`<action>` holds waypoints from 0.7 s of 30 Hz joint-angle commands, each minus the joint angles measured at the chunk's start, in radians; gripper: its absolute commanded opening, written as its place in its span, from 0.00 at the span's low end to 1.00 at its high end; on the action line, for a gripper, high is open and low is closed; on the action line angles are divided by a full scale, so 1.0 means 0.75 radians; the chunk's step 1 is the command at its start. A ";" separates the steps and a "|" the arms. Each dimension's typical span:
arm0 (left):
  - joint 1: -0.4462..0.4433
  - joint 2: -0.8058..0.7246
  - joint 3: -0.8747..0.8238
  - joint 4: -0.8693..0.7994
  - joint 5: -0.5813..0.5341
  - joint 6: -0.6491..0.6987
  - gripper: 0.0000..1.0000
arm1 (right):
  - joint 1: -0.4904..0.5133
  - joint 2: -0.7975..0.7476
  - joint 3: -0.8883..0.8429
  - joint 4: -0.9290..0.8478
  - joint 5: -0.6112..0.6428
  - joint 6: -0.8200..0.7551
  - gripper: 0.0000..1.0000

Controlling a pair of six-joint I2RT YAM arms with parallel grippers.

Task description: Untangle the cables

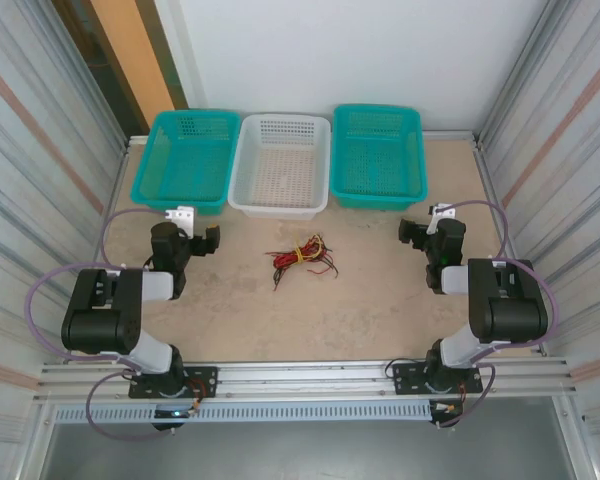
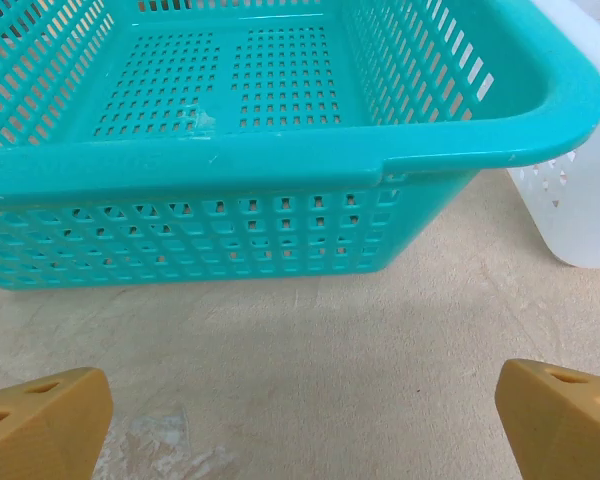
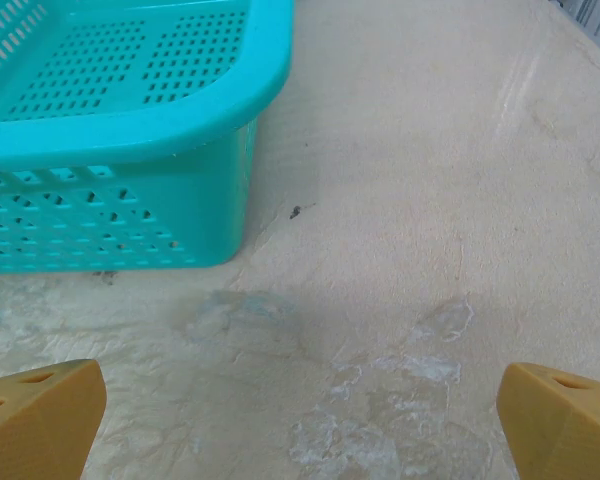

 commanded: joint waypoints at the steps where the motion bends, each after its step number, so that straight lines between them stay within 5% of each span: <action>1: -0.005 -0.008 0.021 -0.003 -0.012 0.014 0.99 | -0.001 -0.011 0.005 0.004 -0.007 -0.002 0.99; 21: 0.031 -0.008 0.020 -0.004 0.053 -0.004 0.99 | -0.001 -0.012 0.006 0.004 -0.007 -0.001 0.99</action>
